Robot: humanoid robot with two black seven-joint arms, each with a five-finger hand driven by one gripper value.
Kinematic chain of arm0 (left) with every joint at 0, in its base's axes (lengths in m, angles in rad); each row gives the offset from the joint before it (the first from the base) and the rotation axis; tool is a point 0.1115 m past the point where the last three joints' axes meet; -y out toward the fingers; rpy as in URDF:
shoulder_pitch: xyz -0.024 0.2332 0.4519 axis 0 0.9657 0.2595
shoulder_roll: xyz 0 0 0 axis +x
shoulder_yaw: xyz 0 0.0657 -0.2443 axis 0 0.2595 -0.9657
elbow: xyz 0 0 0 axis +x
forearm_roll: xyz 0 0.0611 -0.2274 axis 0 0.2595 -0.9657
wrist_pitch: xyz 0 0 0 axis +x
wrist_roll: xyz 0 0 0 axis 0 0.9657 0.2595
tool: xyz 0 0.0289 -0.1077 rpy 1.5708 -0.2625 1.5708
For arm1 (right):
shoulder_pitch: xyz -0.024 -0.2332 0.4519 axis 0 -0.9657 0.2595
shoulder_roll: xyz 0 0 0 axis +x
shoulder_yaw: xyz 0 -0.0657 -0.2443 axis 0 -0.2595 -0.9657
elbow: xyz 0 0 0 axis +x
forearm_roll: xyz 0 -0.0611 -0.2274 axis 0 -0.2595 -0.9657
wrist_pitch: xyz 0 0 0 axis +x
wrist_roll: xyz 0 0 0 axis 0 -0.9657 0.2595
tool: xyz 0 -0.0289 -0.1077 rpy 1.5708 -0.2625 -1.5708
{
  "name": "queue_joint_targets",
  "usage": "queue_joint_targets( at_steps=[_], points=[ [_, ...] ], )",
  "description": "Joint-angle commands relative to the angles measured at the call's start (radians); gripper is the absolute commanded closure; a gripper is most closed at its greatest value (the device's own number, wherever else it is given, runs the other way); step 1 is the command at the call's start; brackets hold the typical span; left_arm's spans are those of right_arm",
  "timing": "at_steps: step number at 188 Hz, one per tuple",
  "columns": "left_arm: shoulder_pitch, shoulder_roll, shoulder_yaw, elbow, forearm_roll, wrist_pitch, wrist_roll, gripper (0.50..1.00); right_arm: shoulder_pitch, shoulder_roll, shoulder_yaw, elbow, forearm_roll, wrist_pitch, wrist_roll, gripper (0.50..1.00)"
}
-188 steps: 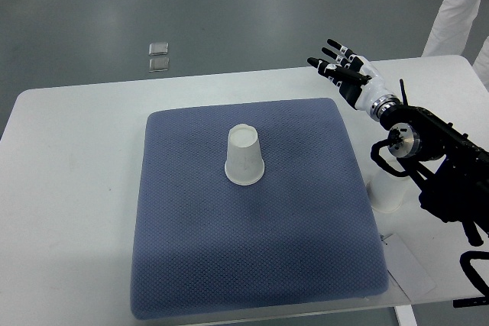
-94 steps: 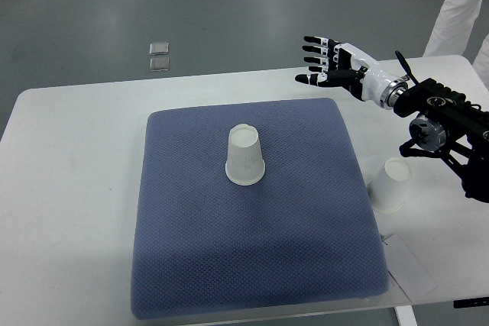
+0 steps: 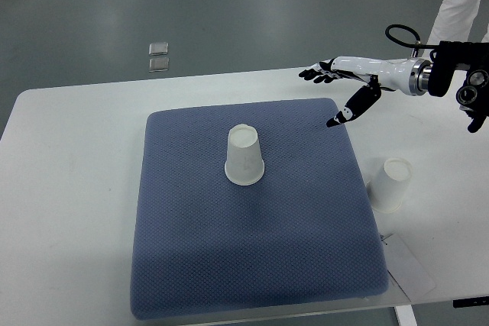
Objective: Stack paper cups
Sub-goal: 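Move the right hand over the standing white cup beside the pad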
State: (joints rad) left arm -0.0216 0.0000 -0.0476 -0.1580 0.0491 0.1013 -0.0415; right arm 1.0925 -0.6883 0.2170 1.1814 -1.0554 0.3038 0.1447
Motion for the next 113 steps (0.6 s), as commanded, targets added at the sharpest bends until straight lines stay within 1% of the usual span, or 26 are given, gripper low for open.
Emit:
queue_joint_targets(
  at_steps=[1, 10, 47, 81, 91, 93, 113],
  points=[
    [0.000, 0.000, 0.000, 0.000, 0.000, 0.000, 0.000, 0.500, 0.041, -0.051, -0.050, 0.040, -0.063, 0.047, 0.003, 0.579],
    [-0.001, 0.000, 0.000, 0.000, 0.000, 0.000, 0.000, 0.500, 0.053, -0.080, -0.073, 0.063, -0.103, 0.070, 0.004, 0.577],
    [0.000, 0.000, 0.000, 0.000, 0.000, 0.000, 0.000, 0.500, 0.056, -0.163, -0.154, 0.113, -0.216, 0.074, 0.004, 0.579],
    [0.000, 0.000, 0.000, 0.000, 0.000, 0.000, 0.000, 0.500, 0.056, -0.250, -0.163, 0.170, -0.227, 0.077, 0.007, 0.579],
    [0.000, 0.000, 0.000, 0.000, 0.000, 0.000, 0.000, 0.500, 0.056, -0.250, -0.163, 0.170, -0.227, 0.077, 0.007, 0.579],
    [0.000, 0.000, 0.000, 0.000, 0.000, 0.000, 0.000, 0.500, 0.056, -0.272, -0.165, 0.182, -0.227, 0.078, 0.009, 0.579],
    [0.000, 0.000, 0.000, 0.000, 0.000, 0.000, 0.000, 0.500, 0.056, -0.286, -0.180, 0.199, -0.227, 0.087, 0.010, 0.579]
  ],
)
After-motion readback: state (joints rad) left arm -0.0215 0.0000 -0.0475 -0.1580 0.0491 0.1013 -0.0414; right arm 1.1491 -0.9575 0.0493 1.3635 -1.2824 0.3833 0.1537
